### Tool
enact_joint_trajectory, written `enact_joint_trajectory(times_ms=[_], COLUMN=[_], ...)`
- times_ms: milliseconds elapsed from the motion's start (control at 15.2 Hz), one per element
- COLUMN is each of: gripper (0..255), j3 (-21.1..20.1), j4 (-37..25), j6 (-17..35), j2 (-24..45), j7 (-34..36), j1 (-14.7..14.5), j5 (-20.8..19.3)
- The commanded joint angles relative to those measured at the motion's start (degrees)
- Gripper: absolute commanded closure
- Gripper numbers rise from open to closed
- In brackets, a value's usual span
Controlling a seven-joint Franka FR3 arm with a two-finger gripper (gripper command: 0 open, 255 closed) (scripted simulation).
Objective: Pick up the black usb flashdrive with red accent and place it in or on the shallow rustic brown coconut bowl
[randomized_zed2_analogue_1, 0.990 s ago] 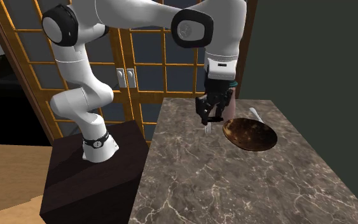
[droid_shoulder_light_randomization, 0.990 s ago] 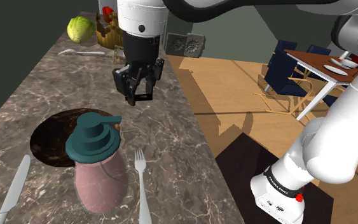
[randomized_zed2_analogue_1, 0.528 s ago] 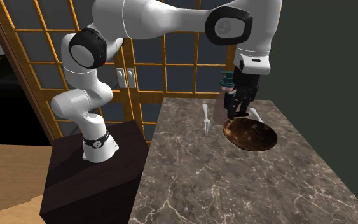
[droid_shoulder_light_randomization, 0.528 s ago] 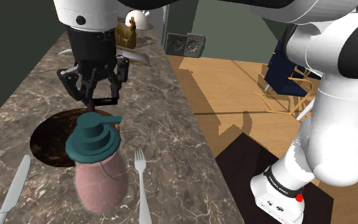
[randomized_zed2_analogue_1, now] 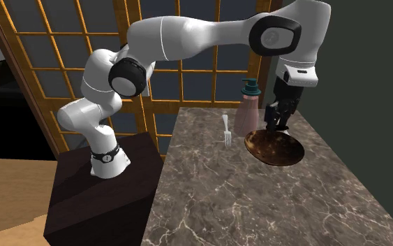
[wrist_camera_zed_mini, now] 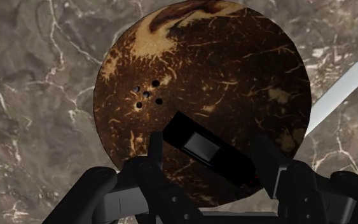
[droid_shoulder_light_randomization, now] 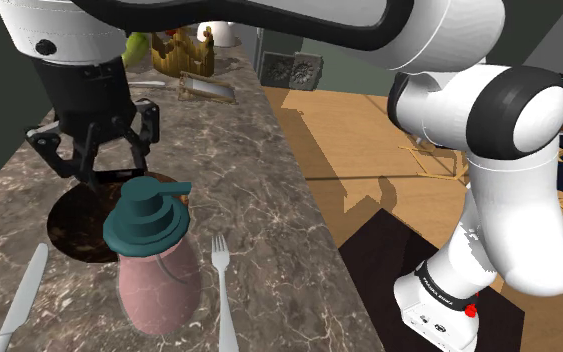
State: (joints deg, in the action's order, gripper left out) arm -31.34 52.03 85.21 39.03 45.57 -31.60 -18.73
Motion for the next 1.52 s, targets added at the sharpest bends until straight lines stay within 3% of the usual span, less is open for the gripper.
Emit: enact_joint_trajectory(times_ms=[0, 594, 1122, 1188, 1452], gripper=[255, 255, 255, 0, 0], j3=[-0.14, -0.41, -0.41, -0.41, -0.41], j4=[2.92, 13.48, 13.49, 13.49, 13.49], j6=[2.12, 10.59, 10.59, 10.59, 10.59], j2=[-0.70, -2.35, -2.35, -2.35, -2.35], j7=[0.18, 1.03, 1.03, 1.03, 1.03], j1=[0.91, 3.56, 3.56, 3.56, 3.56], j5=[0.24, 0.69, 0.69, 0.69, 0.69])
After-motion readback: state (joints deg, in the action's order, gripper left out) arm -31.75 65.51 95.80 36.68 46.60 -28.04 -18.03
